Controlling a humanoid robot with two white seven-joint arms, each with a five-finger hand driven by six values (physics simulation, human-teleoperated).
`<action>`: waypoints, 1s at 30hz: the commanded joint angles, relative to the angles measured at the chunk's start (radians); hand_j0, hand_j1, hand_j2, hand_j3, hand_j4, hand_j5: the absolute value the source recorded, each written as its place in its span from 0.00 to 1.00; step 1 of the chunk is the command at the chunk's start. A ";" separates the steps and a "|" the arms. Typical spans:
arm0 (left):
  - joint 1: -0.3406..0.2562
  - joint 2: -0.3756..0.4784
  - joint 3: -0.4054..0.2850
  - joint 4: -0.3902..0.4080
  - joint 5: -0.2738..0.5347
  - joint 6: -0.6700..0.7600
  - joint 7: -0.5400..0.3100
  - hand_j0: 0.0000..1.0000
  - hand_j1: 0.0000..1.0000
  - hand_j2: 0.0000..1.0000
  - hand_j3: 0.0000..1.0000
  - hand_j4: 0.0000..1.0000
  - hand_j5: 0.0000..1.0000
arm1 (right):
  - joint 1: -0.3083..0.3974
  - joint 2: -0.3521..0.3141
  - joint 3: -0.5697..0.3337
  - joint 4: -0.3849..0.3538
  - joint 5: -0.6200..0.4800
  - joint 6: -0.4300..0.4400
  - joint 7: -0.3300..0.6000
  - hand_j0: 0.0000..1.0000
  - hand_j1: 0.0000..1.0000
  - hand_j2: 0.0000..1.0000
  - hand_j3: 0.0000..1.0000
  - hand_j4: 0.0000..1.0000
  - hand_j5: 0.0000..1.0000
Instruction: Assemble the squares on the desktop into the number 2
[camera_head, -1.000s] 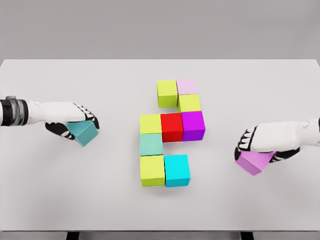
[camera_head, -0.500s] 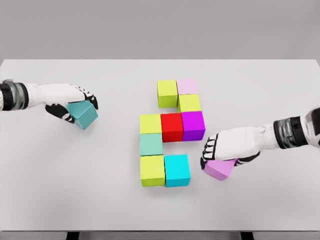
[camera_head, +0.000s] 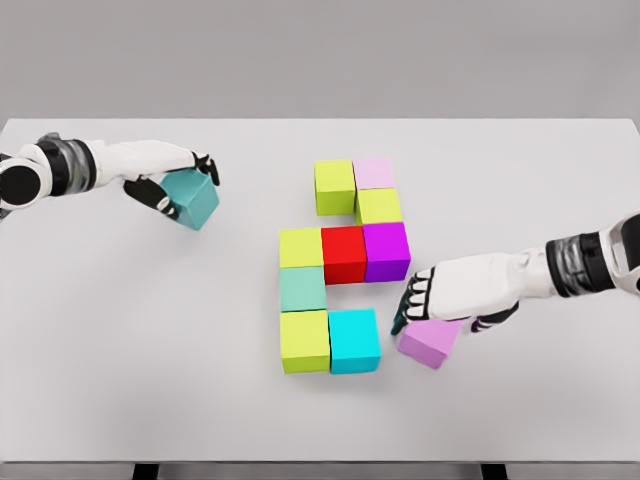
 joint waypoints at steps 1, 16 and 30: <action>0.000 -0.029 0.001 0.001 0.002 0.074 0.001 0.46 0.46 0.46 0.46 0.46 0.46 | 0.000 -0.020 -0.039 0.000 -0.012 0.002 0.000 1.00 1.00 1.00 1.00 1.00 1.00; -0.017 -0.126 0.001 0.028 0.000 0.226 0.001 0.40 0.40 0.40 0.40 0.40 0.40 | 0.086 -0.413 -0.005 0.001 -0.147 0.002 0.000 1.00 1.00 1.00 1.00 1.00 1.00; -0.037 -0.261 0.010 0.068 -0.003 0.464 0.001 0.40 0.40 0.40 0.40 0.40 0.40 | 0.086 -0.332 0.064 0.001 -0.135 0.002 0.000 1.00 1.00 1.00 1.00 1.00 1.00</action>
